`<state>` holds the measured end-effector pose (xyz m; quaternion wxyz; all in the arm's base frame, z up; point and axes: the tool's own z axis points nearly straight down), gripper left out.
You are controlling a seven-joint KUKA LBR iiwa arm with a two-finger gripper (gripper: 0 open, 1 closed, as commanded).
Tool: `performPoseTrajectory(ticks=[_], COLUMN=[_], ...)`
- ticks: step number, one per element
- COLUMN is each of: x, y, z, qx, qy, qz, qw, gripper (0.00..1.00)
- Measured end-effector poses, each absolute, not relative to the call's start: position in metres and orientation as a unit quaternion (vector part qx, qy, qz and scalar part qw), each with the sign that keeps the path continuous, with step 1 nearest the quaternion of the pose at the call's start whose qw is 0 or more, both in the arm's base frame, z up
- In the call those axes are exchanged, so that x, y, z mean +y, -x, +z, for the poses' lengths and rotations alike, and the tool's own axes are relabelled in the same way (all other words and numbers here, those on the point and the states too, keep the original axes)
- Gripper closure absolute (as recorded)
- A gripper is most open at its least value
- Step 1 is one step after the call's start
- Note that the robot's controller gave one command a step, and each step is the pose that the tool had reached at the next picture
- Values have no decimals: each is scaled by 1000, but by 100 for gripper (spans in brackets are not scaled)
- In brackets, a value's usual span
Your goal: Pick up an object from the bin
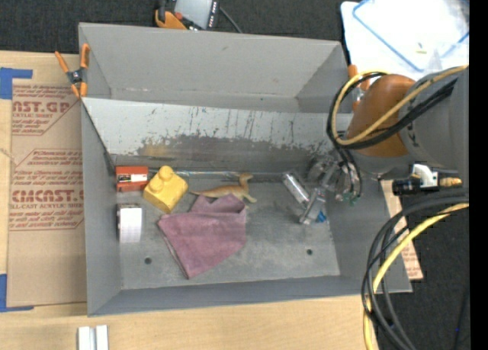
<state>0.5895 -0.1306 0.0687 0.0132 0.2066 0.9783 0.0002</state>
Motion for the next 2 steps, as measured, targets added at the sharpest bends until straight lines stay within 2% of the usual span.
performPoseTrajectory(ticks=[1, 2], x=[-101, -101], y=[-574, -574], z=[70, 70], qx=[963, 963], qy=[-270, -270], qz=[1, 1], qw=[4, 4], gripper=[100, 100])
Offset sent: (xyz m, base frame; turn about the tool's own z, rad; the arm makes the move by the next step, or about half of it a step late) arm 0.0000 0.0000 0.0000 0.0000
